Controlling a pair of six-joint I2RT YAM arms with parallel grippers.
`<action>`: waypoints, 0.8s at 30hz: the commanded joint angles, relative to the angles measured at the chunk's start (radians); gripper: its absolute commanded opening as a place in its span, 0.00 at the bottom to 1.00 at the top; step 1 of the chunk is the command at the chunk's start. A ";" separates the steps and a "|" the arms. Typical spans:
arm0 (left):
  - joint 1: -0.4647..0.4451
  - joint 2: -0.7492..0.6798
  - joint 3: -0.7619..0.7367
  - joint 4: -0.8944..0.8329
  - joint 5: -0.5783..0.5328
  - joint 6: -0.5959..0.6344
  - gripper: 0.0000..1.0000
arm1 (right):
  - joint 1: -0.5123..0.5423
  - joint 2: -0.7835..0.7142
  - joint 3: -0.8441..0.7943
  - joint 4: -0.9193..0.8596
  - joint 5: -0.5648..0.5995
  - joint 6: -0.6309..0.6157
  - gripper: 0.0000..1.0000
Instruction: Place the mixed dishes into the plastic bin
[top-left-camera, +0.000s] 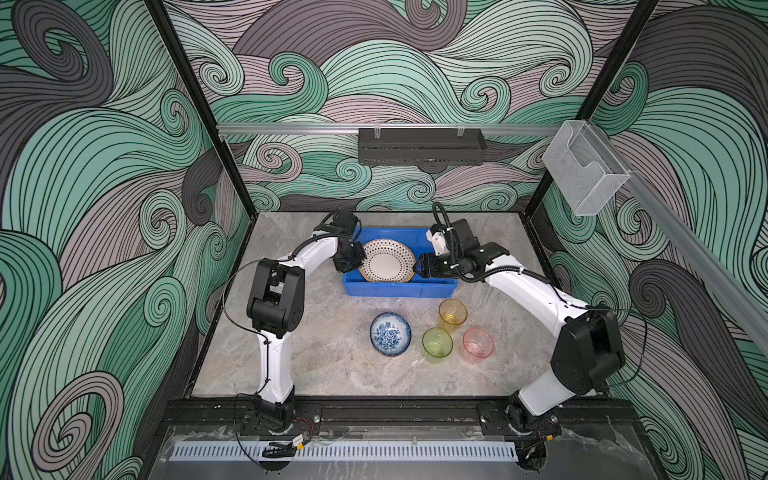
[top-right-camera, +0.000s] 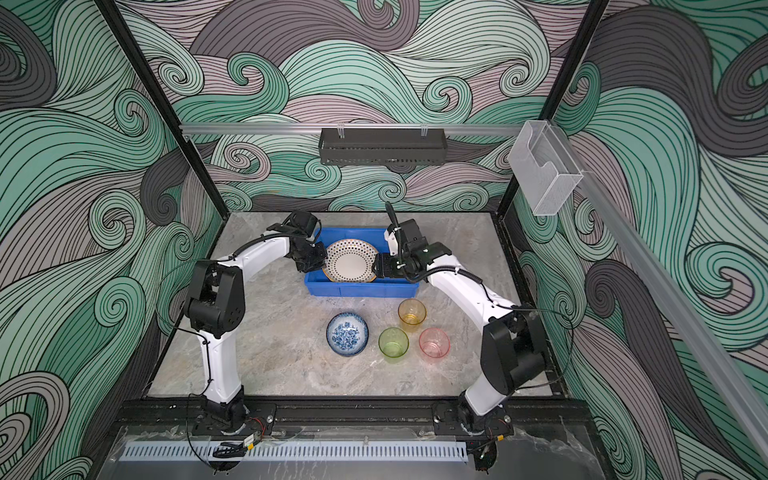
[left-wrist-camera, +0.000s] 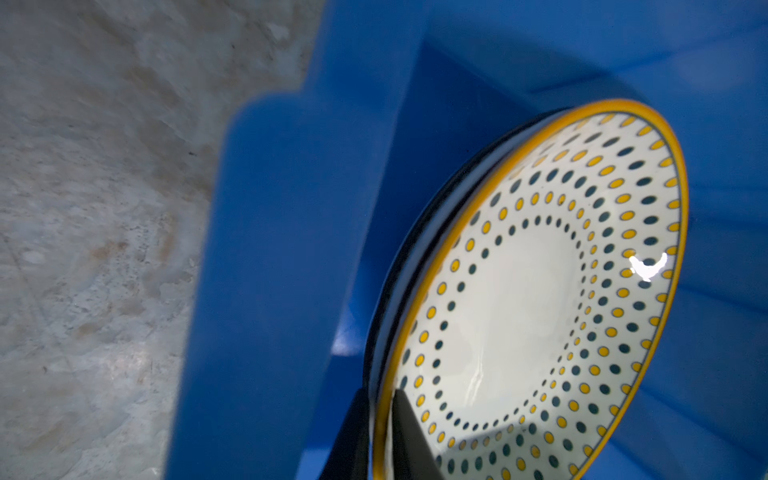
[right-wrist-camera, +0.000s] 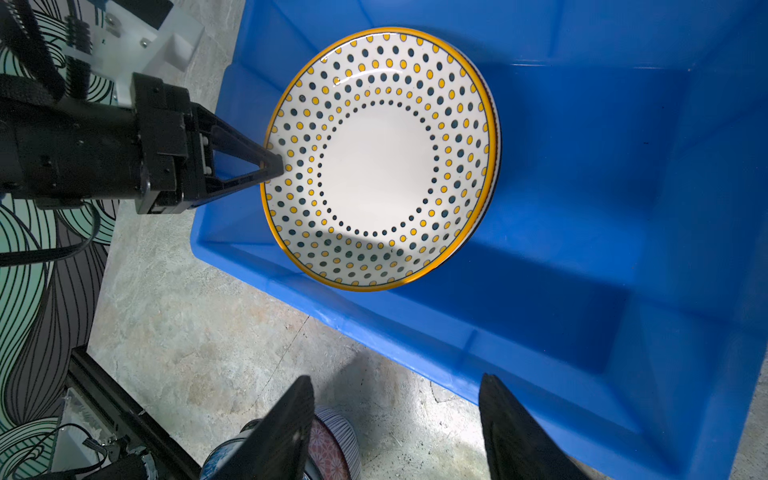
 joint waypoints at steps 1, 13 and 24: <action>-0.006 0.001 -0.001 -0.015 -0.017 0.004 0.16 | 0.009 0.010 0.022 -0.023 0.017 -0.015 0.64; -0.006 -0.029 0.002 -0.031 -0.019 0.010 0.18 | 0.021 0.007 0.024 -0.040 0.045 -0.035 0.64; -0.006 -0.067 0.003 -0.054 -0.024 0.011 0.18 | 0.030 0.003 0.024 -0.049 0.061 -0.050 0.64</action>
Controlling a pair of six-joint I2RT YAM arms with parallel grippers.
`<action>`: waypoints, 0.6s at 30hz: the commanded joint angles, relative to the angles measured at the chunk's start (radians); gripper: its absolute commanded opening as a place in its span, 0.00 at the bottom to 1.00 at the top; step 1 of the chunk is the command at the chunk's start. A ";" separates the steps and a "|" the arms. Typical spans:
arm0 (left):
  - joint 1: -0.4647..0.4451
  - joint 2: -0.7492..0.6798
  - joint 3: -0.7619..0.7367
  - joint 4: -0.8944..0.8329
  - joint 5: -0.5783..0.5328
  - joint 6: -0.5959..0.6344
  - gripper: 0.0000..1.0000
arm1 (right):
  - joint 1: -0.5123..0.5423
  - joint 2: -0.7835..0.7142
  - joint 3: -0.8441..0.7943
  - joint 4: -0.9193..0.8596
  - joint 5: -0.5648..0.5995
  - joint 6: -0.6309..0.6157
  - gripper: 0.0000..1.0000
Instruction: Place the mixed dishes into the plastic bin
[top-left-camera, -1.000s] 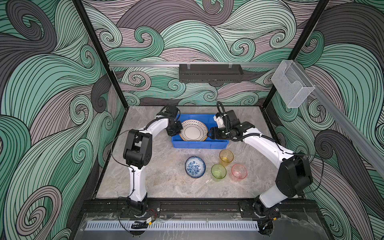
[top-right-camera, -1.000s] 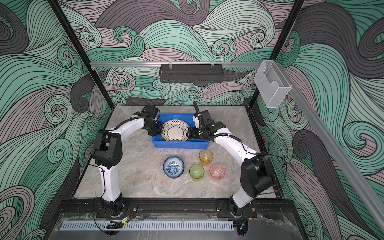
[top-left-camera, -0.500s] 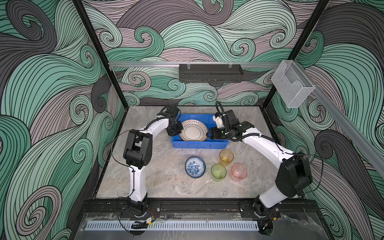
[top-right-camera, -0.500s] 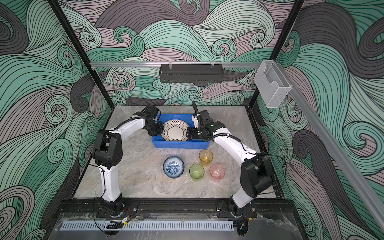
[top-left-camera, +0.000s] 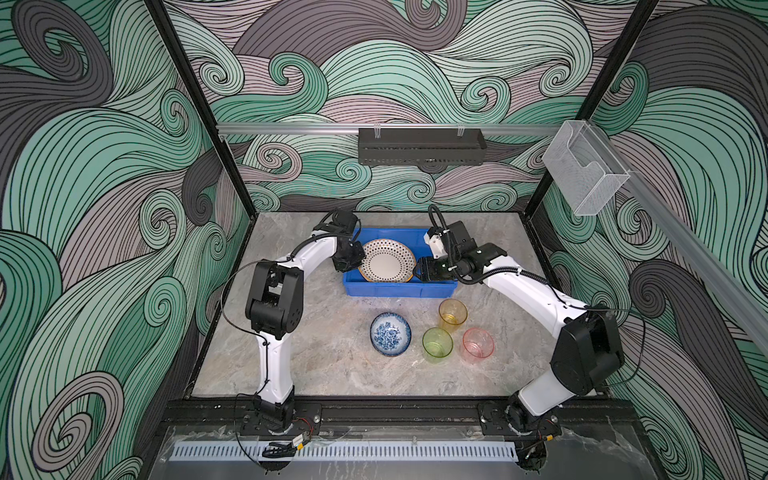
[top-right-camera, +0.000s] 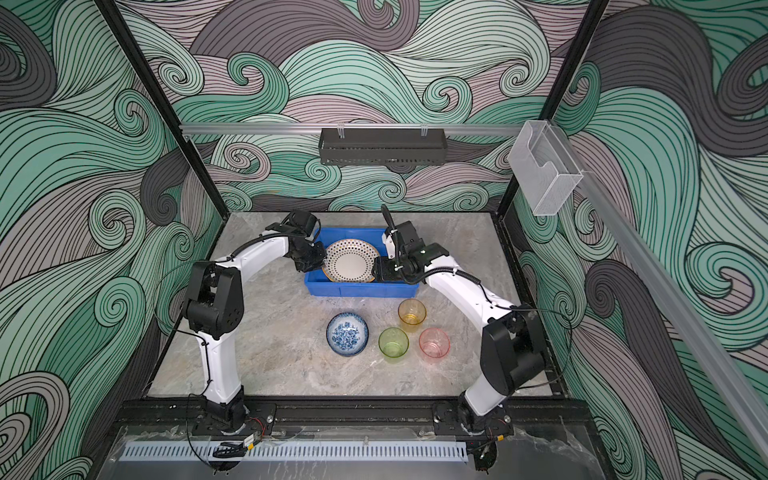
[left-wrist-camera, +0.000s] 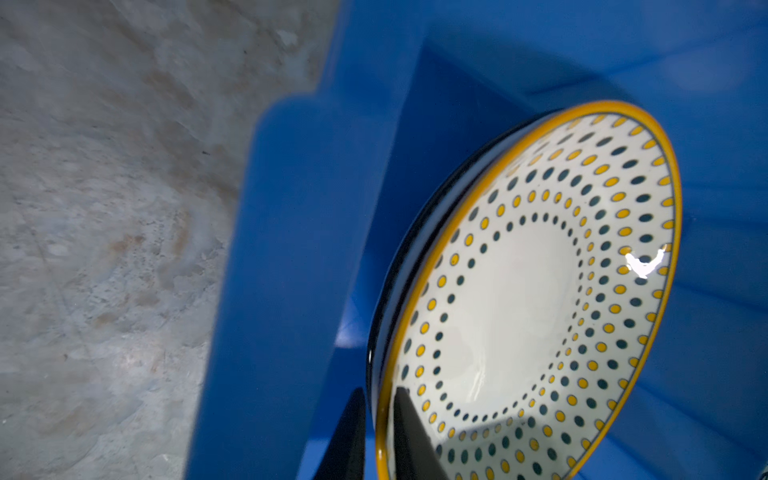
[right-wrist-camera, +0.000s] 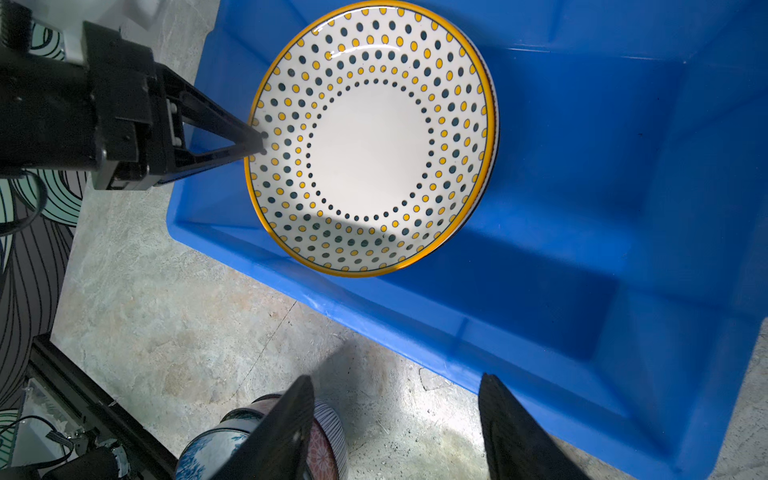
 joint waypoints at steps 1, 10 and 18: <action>-0.005 -0.048 0.003 -0.041 -0.022 0.010 0.18 | 0.008 0.003 0.024 -0.013 0.020 -0.015 0.64; -0.005 -0.040 0.002 -0.050 -0.028 0.013 0.18 | 0.014 -0.003 0.021 -0.019 0.036 -0.023 0.64; -0.005 -0.020 0.003 -0.046 -0.032 0.013 0.11 | 0.016 -0.009 0.016 -0.029 0.061 -0.030 0.64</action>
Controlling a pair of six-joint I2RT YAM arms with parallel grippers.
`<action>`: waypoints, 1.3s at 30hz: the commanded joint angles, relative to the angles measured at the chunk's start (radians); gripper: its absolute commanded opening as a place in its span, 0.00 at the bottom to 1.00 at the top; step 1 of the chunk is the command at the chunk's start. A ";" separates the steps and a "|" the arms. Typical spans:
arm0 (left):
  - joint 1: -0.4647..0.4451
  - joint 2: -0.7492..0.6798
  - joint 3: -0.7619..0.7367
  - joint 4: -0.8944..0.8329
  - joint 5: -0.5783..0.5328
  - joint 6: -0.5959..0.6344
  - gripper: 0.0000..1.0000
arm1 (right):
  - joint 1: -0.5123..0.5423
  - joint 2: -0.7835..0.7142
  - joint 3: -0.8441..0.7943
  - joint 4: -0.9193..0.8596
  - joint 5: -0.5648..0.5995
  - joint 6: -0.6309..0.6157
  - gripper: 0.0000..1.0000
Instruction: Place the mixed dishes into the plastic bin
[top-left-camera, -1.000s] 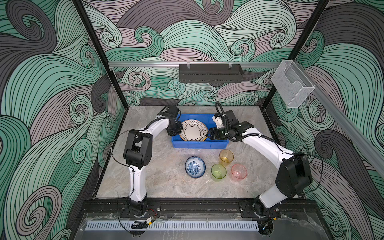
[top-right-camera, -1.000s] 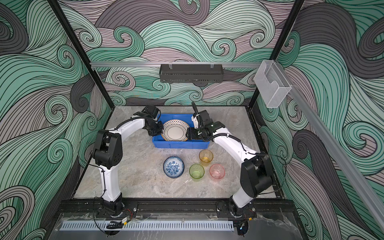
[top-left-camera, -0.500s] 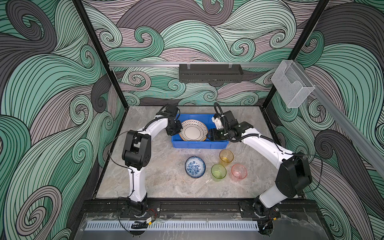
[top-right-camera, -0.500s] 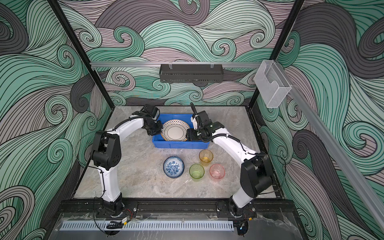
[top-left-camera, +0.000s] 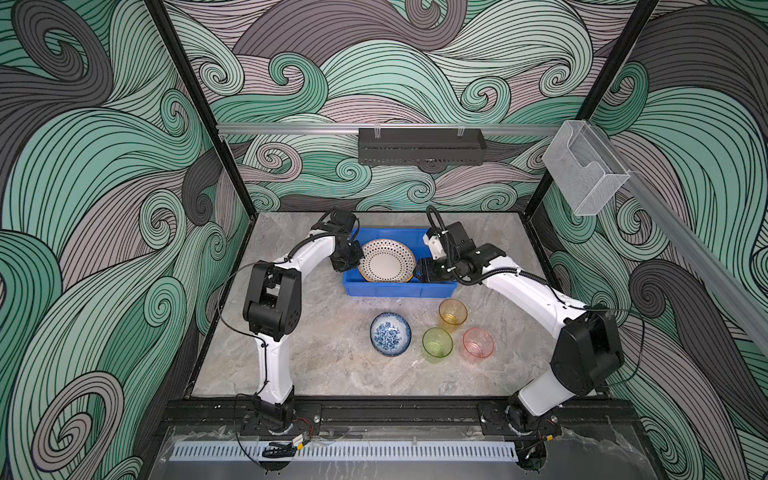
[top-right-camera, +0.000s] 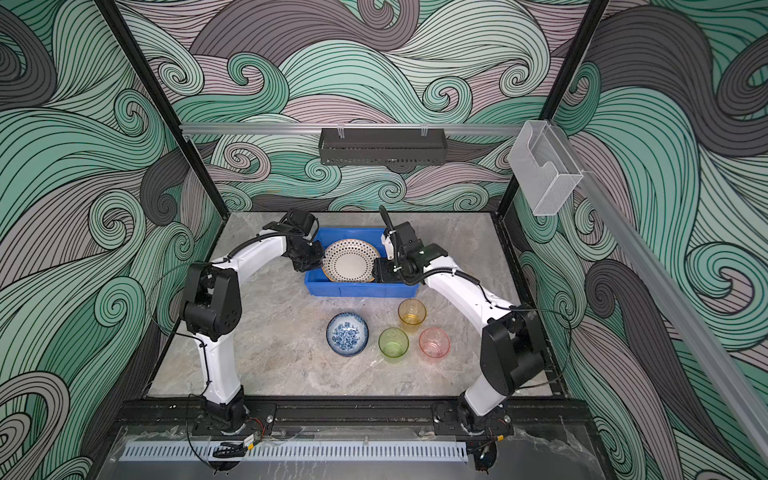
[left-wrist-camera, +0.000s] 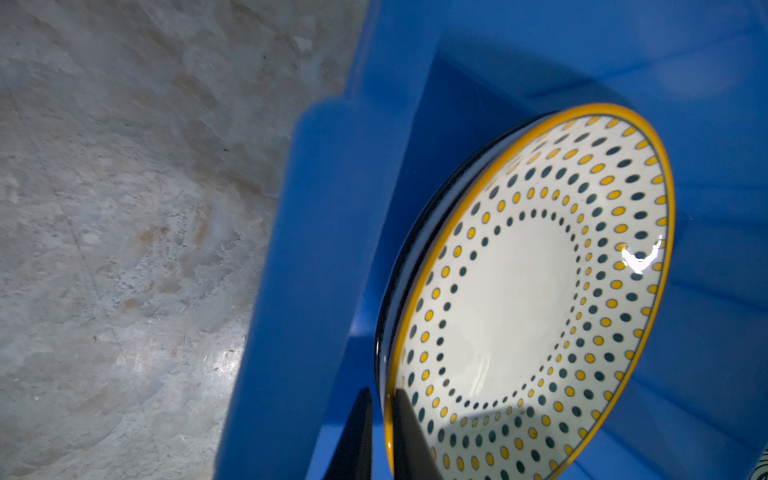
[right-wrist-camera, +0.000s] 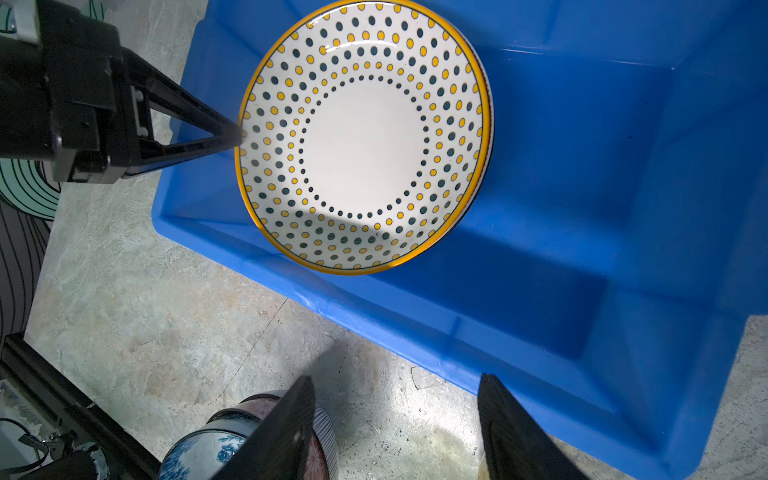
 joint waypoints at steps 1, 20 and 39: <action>-0.006 -0.003 0.003 -0.024 -0.024 0.009 0.10 | 0.005 -0.009 0.016 -0.021 0.031 -0.012 0.64; -0.005 0.012 0.012 -0.038 -0.021 0.012 0.09 | 0.016 -0.037 -0.001 -0.032 0.071 -0.023 0.63; -0.010 -0.183 -0.010 -0.095 0.030 0.068 0.18 | 0.031 -0.107 -0.036 -0.046 0.114 -0.034 0.63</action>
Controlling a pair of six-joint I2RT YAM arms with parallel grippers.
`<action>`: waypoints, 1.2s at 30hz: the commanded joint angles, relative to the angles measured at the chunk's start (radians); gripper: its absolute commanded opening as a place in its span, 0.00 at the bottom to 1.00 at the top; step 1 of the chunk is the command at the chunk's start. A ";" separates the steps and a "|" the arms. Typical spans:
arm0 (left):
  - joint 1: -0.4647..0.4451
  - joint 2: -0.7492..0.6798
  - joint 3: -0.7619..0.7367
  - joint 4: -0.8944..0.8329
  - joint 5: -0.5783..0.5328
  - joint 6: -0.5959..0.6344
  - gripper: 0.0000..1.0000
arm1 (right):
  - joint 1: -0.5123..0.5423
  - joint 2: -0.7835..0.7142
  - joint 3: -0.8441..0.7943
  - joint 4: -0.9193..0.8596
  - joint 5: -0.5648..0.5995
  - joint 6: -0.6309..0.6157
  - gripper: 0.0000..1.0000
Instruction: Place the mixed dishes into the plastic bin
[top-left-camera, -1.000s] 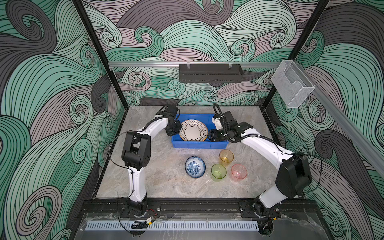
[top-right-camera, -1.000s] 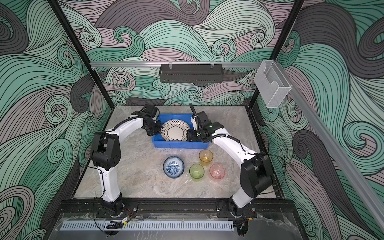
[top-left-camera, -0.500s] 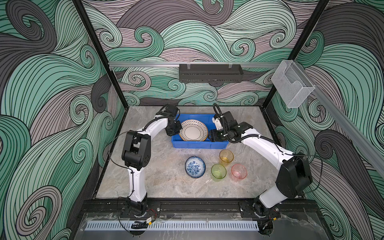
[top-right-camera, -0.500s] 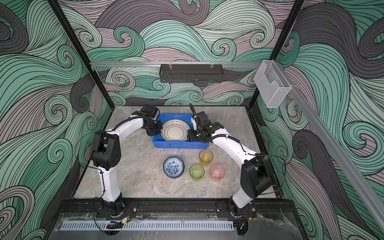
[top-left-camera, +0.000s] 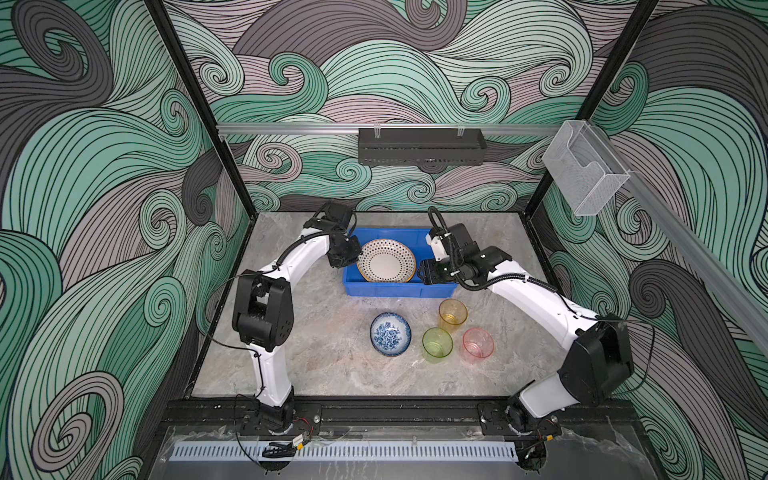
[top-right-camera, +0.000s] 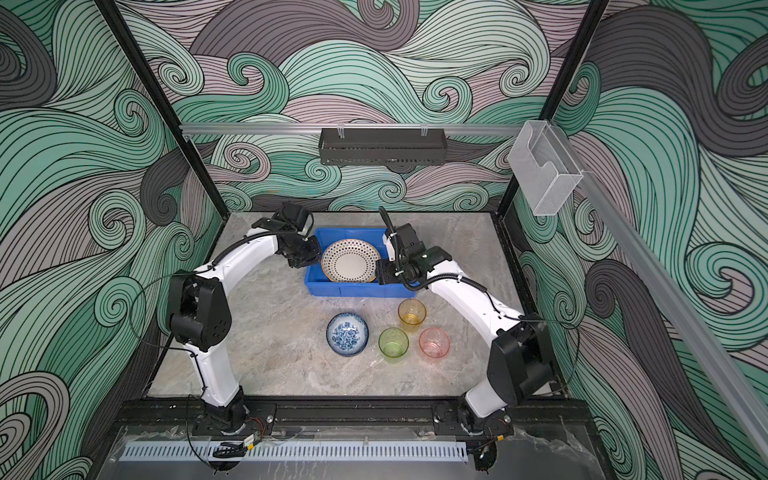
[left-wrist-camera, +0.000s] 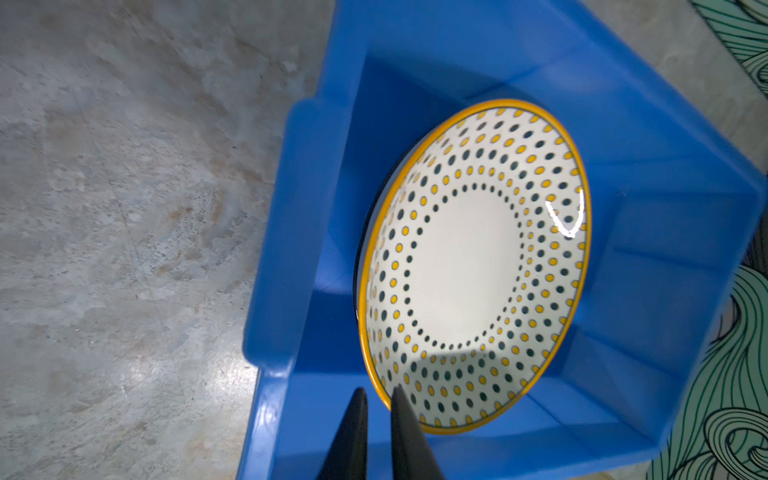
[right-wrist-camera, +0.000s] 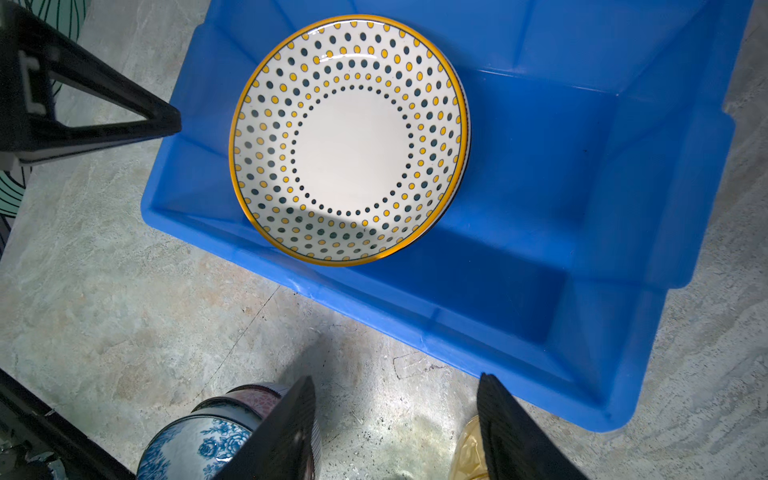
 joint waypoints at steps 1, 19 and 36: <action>-0.010 -0.060 -0.015 -0.040 0.016 0.030 0.18 | 0.007 -0.039 -0.018 -0.021 0.030 -0.006 0.63; -0.059 -0.226 -0.125 -0.159 -0.023 0.122 0.23 | 0.019 -0.125 -0.067 -0.048 0.023 0.026 0.64; -0.191 -0.377 -0.303 -0.188 -0.084 0.117 0.27 | 0.029 -0.212 -0.154 -0.003 -0.023 0.073 0.65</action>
